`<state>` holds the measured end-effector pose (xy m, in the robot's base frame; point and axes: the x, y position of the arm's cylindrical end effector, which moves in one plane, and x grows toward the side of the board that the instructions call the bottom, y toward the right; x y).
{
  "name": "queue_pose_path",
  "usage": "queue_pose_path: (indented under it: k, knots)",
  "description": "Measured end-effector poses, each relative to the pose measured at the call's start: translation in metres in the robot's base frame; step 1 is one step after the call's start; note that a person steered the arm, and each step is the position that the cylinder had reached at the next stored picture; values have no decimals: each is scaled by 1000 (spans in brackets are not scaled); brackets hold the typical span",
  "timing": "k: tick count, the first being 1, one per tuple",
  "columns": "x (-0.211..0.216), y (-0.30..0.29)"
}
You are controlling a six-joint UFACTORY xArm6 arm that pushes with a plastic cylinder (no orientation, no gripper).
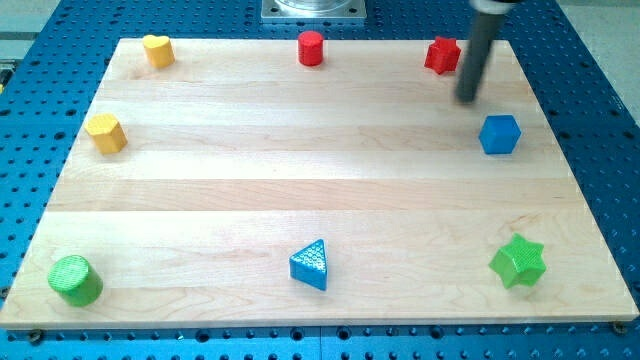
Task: Push the red star to the bottom right of the red circle
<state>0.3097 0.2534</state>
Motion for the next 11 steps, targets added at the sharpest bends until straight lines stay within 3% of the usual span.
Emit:
queue_pose_path:
  k: [1, 2, 4, 6, 8, 10, 11]
  knots:
    - [-65, 39]
    - [-119, 36]
    - [-116, -64]
    - [-92, -9]
    - [-59, -79]
    - [-88, -85]
    - [-76, -130]
